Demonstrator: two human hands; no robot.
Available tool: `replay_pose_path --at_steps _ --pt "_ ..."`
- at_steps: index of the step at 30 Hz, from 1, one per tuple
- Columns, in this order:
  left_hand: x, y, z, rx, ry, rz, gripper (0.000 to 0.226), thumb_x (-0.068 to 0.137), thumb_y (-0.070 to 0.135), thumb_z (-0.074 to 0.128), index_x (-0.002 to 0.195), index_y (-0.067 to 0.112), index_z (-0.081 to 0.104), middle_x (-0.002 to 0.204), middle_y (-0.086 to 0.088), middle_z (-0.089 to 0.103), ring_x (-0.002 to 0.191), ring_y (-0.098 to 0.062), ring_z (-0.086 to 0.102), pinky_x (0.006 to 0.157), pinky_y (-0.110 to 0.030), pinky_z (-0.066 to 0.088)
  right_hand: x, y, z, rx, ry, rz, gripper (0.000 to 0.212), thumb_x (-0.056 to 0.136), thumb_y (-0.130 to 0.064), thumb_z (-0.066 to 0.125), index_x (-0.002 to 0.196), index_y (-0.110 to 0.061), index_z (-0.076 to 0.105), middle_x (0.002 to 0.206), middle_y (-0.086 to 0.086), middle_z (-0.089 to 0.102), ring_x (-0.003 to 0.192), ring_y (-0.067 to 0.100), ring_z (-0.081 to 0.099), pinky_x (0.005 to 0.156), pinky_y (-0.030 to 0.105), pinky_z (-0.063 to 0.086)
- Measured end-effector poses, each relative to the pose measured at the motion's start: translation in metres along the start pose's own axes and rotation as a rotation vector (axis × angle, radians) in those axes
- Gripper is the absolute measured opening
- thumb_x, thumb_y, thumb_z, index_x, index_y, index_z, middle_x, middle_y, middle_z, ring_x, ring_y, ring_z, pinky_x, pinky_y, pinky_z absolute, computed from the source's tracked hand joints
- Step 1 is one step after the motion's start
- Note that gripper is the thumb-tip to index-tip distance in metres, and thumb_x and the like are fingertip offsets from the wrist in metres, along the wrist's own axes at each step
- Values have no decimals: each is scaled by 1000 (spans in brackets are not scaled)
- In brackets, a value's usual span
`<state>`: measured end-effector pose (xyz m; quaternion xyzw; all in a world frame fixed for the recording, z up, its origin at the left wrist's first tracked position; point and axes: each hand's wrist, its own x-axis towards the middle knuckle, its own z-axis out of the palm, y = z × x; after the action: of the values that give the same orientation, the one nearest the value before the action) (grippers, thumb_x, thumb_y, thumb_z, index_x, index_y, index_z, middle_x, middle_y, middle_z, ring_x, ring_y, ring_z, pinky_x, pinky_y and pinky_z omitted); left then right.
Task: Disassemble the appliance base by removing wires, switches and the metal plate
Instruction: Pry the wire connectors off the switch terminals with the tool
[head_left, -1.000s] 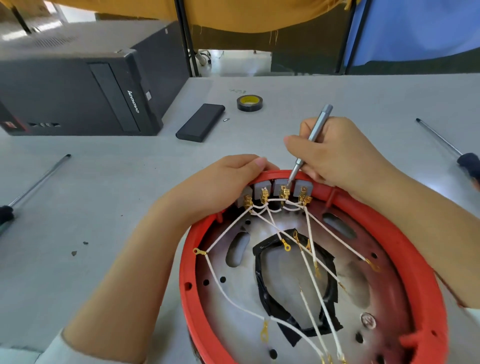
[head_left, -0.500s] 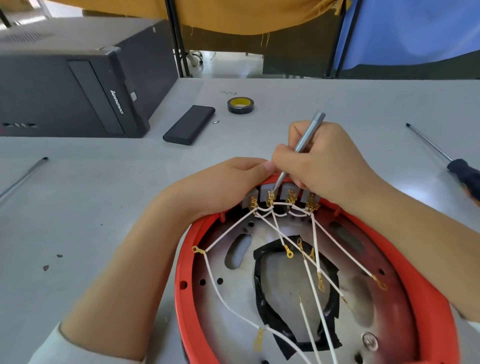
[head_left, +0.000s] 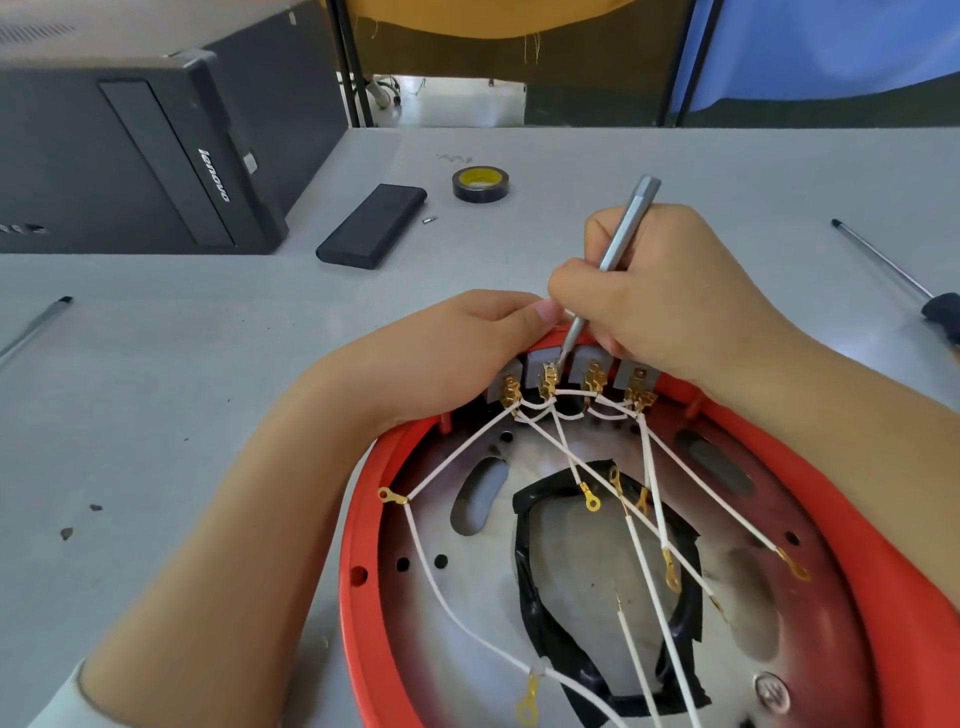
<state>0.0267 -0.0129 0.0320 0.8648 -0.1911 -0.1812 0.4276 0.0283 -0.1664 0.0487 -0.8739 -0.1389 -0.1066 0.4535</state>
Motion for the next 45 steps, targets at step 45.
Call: replay_pose_path --at_steps 45 --pt "2 0 -1 -38 56 -16 36 99 43 35 103 31 69 100 11 72 96 -6 64 85 -14 46 6 -1 5 51 -56 71 33 82 -9 52 53 -9 36 32 -3 36 30 9 34 35 21 31"
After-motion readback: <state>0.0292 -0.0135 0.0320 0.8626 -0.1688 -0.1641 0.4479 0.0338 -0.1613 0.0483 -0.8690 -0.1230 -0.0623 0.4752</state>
